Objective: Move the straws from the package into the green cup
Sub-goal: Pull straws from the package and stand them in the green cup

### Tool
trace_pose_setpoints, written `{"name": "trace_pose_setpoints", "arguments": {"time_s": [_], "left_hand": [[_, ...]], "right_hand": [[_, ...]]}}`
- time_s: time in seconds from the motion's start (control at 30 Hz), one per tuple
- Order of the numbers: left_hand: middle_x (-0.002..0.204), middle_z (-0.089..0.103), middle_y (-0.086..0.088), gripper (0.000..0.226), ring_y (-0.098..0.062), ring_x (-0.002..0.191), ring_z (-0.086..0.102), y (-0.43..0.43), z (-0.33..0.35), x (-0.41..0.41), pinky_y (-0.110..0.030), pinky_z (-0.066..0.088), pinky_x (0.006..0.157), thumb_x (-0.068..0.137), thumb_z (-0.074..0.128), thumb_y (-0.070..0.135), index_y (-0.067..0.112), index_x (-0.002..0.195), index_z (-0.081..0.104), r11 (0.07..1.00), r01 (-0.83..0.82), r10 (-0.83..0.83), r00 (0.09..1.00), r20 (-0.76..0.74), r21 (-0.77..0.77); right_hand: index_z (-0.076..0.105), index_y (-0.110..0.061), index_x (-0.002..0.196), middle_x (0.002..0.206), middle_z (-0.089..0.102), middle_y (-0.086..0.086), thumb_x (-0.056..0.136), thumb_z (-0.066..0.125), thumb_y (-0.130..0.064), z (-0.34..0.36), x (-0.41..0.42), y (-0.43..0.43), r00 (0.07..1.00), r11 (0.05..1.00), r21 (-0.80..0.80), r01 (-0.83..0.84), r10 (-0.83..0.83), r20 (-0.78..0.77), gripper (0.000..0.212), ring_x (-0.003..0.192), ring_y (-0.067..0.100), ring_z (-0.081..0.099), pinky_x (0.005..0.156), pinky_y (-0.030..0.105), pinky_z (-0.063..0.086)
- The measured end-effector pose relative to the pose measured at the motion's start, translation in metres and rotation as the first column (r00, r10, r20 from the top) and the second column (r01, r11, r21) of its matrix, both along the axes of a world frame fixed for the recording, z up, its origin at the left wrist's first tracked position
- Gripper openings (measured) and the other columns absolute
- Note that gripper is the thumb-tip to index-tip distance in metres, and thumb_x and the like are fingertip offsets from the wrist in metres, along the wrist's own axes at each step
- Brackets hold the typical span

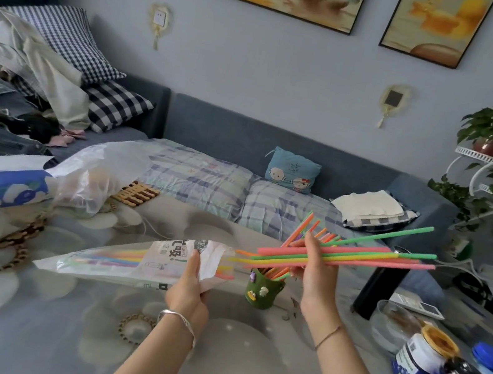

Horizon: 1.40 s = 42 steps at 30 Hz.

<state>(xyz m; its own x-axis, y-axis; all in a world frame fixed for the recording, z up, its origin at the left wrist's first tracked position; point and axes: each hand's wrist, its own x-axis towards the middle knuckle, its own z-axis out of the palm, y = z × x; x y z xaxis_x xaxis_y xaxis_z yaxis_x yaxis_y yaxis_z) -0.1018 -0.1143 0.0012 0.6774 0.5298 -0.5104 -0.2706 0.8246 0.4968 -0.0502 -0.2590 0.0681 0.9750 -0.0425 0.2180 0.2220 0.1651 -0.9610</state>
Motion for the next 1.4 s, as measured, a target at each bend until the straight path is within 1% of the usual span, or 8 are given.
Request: {"name": "trace_pose_setpoints", "arguments": {"time_s": [0.3, 0.4, 0.57, 0.7, 0.87, 0.97, 1.07, 1.4], "left_hand": [[0.103, 0.065, -0.009, 0.042, -0.012, 0.061, 0.063, 0.007, -0.012, 0.02, -0.016, 0.048, 0.038, 0.084, 0.071, 0.024, 0.003, 0.118, 0.058, 1.0, -0.001, 0.001, 1.0, -0.011, -0.009], [0.092, 0.066, -0.006, 0.047, -0.014, 0.069, 0.062, 0.007, -0.018, 0.027, -0.016, 0.048, 0.037, 0.084, 0.072, 0.024, 0.002, 0.123, 0.057, 1.0, -0.002, 0.002, 1.0, -0.004, -0.019], [0.109, 0.064, -0.013, 0.055, -0.016, 0.056, 0.068, 0.008, -0.031, 0.034, -0.018, 0.048, 0.034, 0.082, 0.073, 0.022, 0.0, 0.128, 0.053, 1.0, 0.006, -0.006, 0.999, -0.037, -0.006], [0.114, 0.065, -0.015, 0.056, -0.019, 0.071, 0.064, 0.009, -0.037, 0.037, -0.02, 0.048, 0.034, 0.082, 0.073, 0.021, -0.001, 0.13, 0.053, 1.0, 0.008, -0.009, 0.999, -0.042, -0.007], [0.121, 0.066, -0.014, 0.055, -0.019, 0.076, 0.065, 0.013, -0.048, 0.046, -0.021, 0.053, 0.041, 0.08, 0.075, 0.023, 0.001, 0.127, 0.056, 0.999, 0.026, -0.025, 0.999, -0.041, 0.026], [0.114, 0.068, -0.012, 0.053, -0.017, 0.074, 0.066, 0.012, -0.054, 0.05, -0.024, 0.058, 0.05, 0.079, 0.076, 0.024, 0.001, 0.124, 0.058, 0.998, 0.035, -0.034, 0.999, -0.036, 0.045], [0.11, 0.068, -0.01, 0.051, -0.016, 0.073, 0.065, 0.01, -0.056, 0.052, -0.025, 0.059, 0.057, 0.081, 0.075, 0.024, 0.001, 0.123, 0.059, 0.998, 0.042, -0.041, 0.999, -0.02, 0.054], [0.122, 0.067, -0.012, 0.052, -0.021, 0.087, 0.066, 0.008, -0.057, 0.052, -0.025, 0.06, 0.056, 0.08, 0.075, 0.026, 0.003, 0.125, 0.059, 0.997, 0.029, -0.029, 1.0, -0.006, 0.067]], "right_hand": [[0.06, -0.01, 0.065, 0.062, 0.059, 0.003, 0.094, 0.047, -0.033, 0.009, 0.053, -0.027, 0.995, 0.991, -0.097, 0.091, -0.088, 0.034, 0.039, 0.041, 0.004, 0.049, 0.038, 0.016, 0.035], [0.058, -0.011, 0.065, 0.063, 0.058, 0.003, 0.095, 0.047, -0.033, 0.005, 0.07, -0.026, 0.989, 0.973, -0.183, 0.143, -0.133, 0.069, 0.039, 0.041, 0.003, 0.051, 0.039, 0.015, 0.039], [0.057, -0.01, 0.069, 0.058, 0.054, 0.001, 0.093, 0.047, -0.04, -0.013, 0.097, -0.016, 0.979, 0.915, -0.352, 0.199, -0.169, 0.113, 0.04, 0.054, 0.018, 0.055, 0.051, 0.026, 0.043], [0.053, -0.018, 0.058, 0.054, 0.055, 0.001, 0.093, 0.047, -0.041, -0.031, 0.112, -0.005, 0.985, 0.879, -0.446, 0.169, -0.131, 0.113, 0.042, 0.052, 0.02, 0.057, 0.05, 0.028, 0.046], [0.06, -0.019, 0.058, 0.048, 0.052, -0.006, 0.093, 0.049, -0.041, -0.054, 0.127, 0.005, 0.992, 0.8, -0.586, 0.127, -0.09, 0.092, 0.042, 0.04, 0.005, 0.051, 0.037, 0.013, 0.036], [0.067, -0.015, 0.067, 0.066, 0.069, 0.005, 0.09, 0.055, -0.038, -0.071, 0.136, 0.01, 0.999, 0.763, -0.645, 0.047, -0.04, 0.025, 0.035, 0.06, 0.018, 0.065, 0.058, 0.03, 0.055], [0.07, -0.004, 0.078, 0.076, 0.071, 0.01, 0.084, 0.065, -0.032, -0.082, 0.14, 0.014, 1.0, 0.745, -0.667, 0.021, -0.025, 0.003, 0.03, 0.072, 0.024, 0.068, 0.073, 0.038, 0.057], [0.069, -0.007, 0.072, 0.061, 0.064, 0.0, 0.09, 0.055, -0.036, -0.054, 0.139, 0.013, 0.992, 0.757, -0.641, 0.127, -0.08, 0.102, 0.037, 0.052, 0.012, 0.058, 0.048, 0.022, 0.044]]}}
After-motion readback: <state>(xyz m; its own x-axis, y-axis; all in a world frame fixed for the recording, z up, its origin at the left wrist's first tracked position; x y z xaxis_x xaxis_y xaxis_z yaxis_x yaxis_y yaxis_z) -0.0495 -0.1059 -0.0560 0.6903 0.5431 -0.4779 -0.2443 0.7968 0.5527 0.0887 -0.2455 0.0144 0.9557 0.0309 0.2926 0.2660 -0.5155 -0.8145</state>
